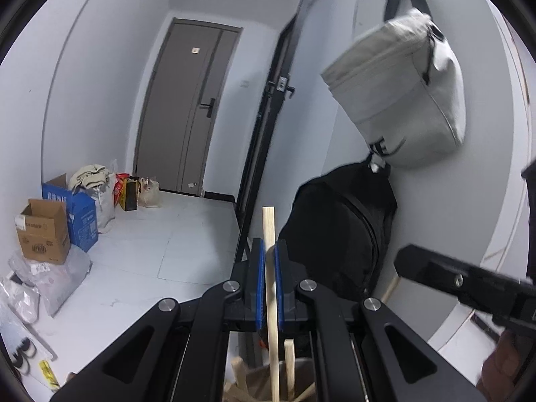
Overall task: Organize utensils
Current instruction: 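Lower both sticks into the holder compartments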
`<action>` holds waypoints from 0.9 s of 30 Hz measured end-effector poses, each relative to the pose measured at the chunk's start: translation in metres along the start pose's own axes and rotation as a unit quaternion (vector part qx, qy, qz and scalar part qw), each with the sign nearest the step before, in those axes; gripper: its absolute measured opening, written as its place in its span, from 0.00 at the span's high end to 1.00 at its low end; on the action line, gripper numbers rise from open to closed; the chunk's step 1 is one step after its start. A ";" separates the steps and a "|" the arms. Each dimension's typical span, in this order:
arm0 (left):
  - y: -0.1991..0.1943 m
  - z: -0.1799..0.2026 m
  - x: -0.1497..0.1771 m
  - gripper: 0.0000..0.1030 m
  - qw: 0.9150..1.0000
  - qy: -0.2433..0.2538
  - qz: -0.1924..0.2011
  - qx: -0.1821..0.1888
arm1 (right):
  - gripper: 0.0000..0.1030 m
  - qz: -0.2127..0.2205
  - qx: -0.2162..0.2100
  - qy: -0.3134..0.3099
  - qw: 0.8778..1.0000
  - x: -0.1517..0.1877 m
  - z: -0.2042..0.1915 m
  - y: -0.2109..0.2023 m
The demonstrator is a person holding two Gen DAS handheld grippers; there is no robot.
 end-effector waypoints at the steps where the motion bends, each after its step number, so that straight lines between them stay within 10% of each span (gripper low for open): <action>1: -0.002 0.002 0.001 0.99 1.000 0.010 0.002 -0.001 | 0.97 -0.002 -0.001 0.002 1.000 0.000 0.000 0.002; 27: -0.026 0.002 0.011 0.99 0.994 0.012 -0.064 0.093 | 0.95 -0.013 -0.024 0.044 0.999 0.004 0.006 0.026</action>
Point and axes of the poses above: each gripper's, at about its wrist camera, not at the fingertips, and y roughly the way its jaws point, z to its right, x to its underside, the point moved 4 cm from there along y, roughly the way its jaws point, and after that the axes turned 5 degrees about -z, right-handed, at the moved point
